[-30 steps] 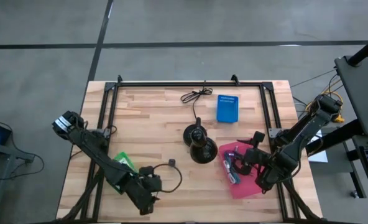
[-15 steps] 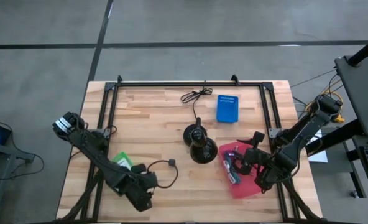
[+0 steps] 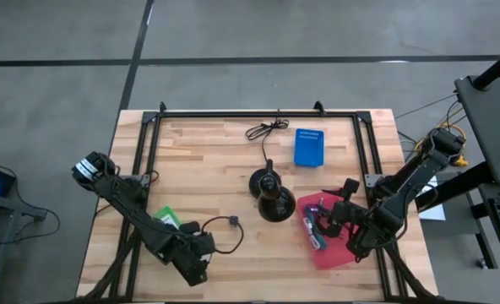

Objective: Pick and place items into bin
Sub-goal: Put the white charger adapter into the blue bin

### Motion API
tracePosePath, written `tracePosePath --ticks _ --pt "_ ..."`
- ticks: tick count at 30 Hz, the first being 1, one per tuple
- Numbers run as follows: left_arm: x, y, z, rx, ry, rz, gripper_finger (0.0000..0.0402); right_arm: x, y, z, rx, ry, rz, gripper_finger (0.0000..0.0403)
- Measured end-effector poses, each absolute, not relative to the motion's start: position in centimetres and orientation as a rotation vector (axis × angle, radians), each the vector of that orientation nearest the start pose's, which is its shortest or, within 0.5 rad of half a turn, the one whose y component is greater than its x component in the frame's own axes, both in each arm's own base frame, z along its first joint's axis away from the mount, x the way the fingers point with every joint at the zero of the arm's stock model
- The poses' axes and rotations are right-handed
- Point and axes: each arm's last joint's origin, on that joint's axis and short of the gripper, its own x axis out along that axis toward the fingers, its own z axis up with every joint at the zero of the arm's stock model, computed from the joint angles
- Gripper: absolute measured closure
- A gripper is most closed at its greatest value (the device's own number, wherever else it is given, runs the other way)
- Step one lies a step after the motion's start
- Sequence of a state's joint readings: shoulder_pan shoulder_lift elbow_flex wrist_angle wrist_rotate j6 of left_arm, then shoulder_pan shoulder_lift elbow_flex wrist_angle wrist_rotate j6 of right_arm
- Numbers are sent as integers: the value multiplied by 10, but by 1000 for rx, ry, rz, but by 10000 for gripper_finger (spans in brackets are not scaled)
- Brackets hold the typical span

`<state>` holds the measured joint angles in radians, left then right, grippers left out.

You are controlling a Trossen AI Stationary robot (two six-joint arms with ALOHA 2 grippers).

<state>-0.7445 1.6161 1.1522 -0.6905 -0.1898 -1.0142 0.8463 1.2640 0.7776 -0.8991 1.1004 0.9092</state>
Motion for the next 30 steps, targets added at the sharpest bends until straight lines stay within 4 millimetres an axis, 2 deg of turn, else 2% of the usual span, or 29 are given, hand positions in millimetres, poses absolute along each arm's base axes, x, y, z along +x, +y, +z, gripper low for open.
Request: tracePosePath --ticks 10,16,25,30 --pt "240 -214 206 -343 1212 61 144 152 132 214 -290 577 -504 175" --pt "243 -220 203 -375 1242 15 141 152 132 214 -292 578 -504 175" --pt "247 -221 182 -333 1296 62 141 152 132 214 -292 578 -504 175" --pt "247 -222 180 -339 1314 52 141 152 132 214 -291 578 -504 175"
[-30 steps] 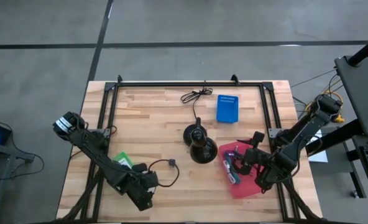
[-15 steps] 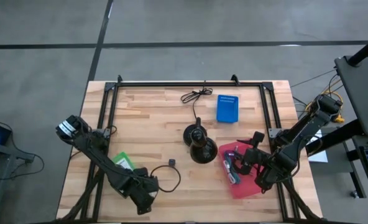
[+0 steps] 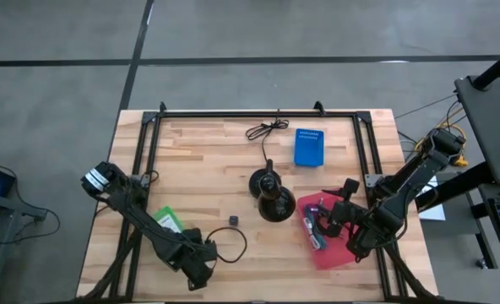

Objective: Pick and place items into bin
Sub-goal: Put the white charger adapter into the blue bin

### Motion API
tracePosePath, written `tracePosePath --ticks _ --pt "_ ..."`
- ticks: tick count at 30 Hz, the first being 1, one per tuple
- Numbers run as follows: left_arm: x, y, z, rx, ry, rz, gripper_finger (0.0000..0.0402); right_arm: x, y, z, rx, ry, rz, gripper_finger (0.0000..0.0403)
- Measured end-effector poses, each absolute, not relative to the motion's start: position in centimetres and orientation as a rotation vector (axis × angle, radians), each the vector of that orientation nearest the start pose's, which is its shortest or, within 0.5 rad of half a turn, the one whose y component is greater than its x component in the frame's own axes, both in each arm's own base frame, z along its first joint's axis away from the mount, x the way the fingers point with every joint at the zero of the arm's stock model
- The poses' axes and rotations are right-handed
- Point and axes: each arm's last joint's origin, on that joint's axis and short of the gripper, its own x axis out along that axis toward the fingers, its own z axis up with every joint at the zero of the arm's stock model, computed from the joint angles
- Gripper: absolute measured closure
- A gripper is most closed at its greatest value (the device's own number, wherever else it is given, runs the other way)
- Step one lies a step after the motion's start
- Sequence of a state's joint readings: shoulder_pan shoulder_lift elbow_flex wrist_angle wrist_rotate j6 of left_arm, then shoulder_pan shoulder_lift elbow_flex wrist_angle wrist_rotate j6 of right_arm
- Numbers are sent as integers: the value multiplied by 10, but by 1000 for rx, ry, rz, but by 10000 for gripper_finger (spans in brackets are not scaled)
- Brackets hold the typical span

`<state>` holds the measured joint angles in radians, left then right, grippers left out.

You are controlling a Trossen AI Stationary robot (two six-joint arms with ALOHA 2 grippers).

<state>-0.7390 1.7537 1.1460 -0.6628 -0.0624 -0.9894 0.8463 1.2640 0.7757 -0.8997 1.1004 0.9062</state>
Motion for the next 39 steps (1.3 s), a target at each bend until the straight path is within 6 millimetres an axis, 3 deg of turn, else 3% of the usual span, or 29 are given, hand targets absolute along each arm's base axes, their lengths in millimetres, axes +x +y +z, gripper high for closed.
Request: tracePosePath --ticks 12,23,33,39 --pt "248 -224 167 -316 1347 75 151 152 132 214 -290 577 -504 174" --pt "248 -223 167 -276 1353 42 269 152 132 214 -289 578 -505 174" --pt "248 -224 170 -217 1363 -40 269 152 132 214 -289 577 -505 175" --pt "252 -226 197 -189 1247 -90 269 152 132 214 -288 577 -505 175"
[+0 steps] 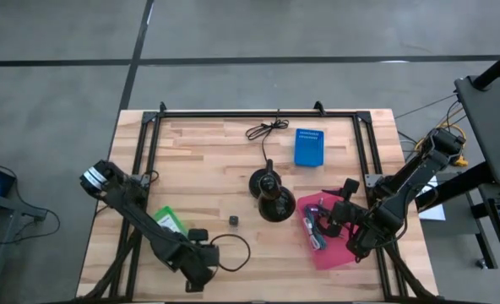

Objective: Pick and place items into bin
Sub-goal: Put the white charger adapter into the blue bin

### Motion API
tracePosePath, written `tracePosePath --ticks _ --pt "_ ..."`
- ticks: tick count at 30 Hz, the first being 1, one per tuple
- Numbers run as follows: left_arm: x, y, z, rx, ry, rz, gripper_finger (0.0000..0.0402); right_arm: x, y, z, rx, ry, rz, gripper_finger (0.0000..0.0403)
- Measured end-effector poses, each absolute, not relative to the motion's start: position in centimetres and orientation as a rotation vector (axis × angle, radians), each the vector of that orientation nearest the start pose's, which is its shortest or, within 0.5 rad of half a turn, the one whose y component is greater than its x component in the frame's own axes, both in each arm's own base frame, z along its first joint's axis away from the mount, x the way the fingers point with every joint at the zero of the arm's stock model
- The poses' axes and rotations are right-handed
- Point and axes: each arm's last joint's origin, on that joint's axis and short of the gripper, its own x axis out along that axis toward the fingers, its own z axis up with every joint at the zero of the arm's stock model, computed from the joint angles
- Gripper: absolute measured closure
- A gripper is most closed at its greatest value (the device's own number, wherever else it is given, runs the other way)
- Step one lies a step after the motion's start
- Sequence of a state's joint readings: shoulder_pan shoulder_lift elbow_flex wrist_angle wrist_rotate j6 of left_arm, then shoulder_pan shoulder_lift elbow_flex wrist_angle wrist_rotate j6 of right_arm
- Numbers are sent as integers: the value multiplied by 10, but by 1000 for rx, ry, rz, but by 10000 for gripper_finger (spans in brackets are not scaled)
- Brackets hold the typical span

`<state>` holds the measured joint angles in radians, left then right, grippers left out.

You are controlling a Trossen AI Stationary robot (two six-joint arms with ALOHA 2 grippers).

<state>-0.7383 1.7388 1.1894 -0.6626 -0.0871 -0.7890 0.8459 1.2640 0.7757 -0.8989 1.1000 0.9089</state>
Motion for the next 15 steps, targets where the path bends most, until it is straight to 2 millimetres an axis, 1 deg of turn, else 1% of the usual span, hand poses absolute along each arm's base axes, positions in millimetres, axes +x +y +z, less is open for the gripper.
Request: tracePosePath --ticks 3,7,9,11,15 --pt "255 -225 214 -145 1126 -102 269 152 132 214 -290 577 -504 175" --pt "258 -225 237 -48 922 -129 269 152 133 214 -317 580 -494 175" --pt "259 -225 245 4 827 -121 269 154 134 215 -337 563 -489 175" --pt "260 -223 251 63 749 -76 269 156 136 217 -383 534 -481 175" --pt "261 -214 258 128 656 57 269 165 145 223 -552 478 -440 175"
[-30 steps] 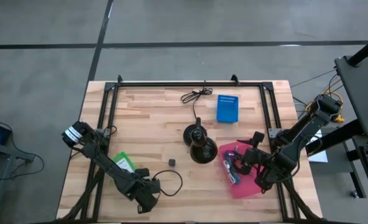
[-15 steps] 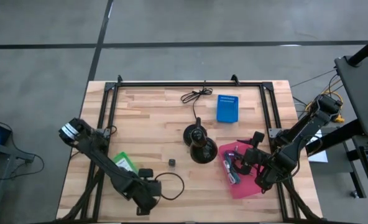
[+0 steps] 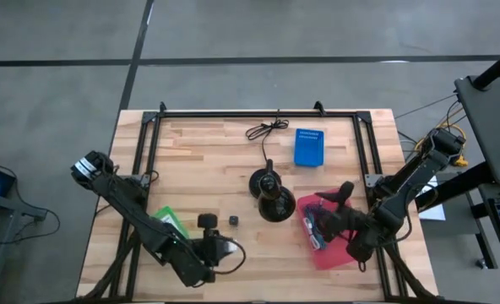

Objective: Pick and place items into bin
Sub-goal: Put the white charger adapter into the blue bin

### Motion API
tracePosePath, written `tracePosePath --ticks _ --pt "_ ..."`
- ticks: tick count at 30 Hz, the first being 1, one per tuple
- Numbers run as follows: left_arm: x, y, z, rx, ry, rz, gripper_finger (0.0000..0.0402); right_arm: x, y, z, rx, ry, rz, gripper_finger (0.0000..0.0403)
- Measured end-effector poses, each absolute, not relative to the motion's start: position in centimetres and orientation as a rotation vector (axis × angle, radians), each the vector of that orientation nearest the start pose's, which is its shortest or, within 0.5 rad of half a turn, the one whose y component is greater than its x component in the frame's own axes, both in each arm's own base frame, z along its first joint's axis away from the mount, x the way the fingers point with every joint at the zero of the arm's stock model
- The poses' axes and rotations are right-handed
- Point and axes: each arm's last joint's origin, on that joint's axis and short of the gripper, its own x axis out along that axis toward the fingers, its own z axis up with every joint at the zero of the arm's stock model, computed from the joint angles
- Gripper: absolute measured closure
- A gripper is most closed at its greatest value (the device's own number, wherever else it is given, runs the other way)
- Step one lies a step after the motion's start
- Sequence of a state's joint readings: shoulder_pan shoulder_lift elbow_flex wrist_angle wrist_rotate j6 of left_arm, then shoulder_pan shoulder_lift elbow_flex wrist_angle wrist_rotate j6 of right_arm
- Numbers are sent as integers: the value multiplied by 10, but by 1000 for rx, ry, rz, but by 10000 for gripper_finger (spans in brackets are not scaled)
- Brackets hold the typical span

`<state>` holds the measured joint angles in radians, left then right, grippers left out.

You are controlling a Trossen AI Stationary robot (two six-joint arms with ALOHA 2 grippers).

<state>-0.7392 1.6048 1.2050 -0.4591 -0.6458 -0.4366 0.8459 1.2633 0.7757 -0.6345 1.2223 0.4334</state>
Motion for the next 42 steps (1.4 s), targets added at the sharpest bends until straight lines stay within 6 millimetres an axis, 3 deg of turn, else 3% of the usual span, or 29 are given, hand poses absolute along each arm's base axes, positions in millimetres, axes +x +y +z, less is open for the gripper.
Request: tracePosePath --ticks 10,17,23,32,42 --pt "267 -213 274 258 507 81 269 186 164 247 -934 407 -324 177" --pt "280 -209 284 236 379 101 269 200 174 260 -1006 317 -231 188" --pt "286 -204 289 189 326 148 269 207 185 269 -1106 171 -44 193" --pt "294 -202 306 136 173 134 269 226 184 261 -1456 63 153 193" --pt "300 -196 312 109 117 148 269 251 176 283 -1416 -39 118 195"
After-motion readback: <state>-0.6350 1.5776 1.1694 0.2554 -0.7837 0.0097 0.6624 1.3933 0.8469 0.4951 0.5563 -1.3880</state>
